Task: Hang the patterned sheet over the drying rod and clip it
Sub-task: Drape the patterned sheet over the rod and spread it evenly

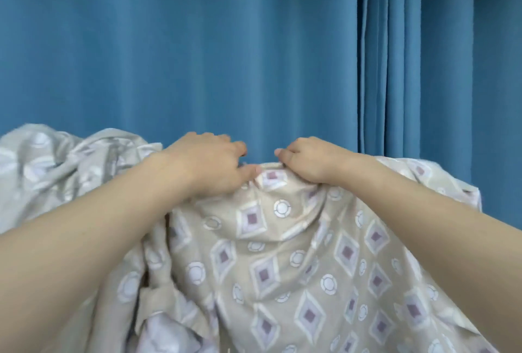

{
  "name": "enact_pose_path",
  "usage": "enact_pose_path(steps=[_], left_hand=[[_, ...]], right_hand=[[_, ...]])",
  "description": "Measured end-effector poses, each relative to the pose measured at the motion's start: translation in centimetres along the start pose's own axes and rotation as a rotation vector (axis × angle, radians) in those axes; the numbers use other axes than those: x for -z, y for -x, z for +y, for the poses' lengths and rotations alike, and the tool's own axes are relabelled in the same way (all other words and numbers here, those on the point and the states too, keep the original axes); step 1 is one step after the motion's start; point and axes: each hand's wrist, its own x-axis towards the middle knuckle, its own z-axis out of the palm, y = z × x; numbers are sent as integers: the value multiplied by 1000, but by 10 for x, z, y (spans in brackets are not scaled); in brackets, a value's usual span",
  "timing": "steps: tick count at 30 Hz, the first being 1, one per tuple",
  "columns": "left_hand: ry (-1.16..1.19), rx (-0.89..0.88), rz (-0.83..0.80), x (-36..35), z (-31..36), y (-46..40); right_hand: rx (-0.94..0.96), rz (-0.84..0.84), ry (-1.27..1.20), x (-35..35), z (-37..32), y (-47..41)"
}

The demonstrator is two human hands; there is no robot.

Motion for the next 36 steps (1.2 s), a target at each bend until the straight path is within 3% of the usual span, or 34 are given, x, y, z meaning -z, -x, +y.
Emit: enact_pose_path(steps=[6,9,13,16,19,22,25,28,31,36], left_hand=[[-183,148,303,-27,-76,60],[-73,242,348,-23,-94,75],[356,505,210,-18,-147,89],[368,625,82,-33,-182,110],[481,763,142,-47,-190,133],[458,729,216,-46,-190,148],[434,652,104,-40,-194,154],[695,509,59,-33,-209,161],[818,344,115,-35,-227,158],[714,229,268,-39,-242,146]], right_hand=[[135,-26,-11,-34,-108,-22],[198,-41,-27,-44,-147,-34],[292,-60,-102,-46,-186,-41],[308,-38,-172,-48,-206,-48],[303,68,-193,-57,-223,-55],[277,134,-179,-60,-247,-52],[224,109,-268,-50,-266,-46],[154,42,-398,-41,-286,-43],[121,-31,-417,-41,-301,-41],[0,34,-367,-56,-306,-45]])
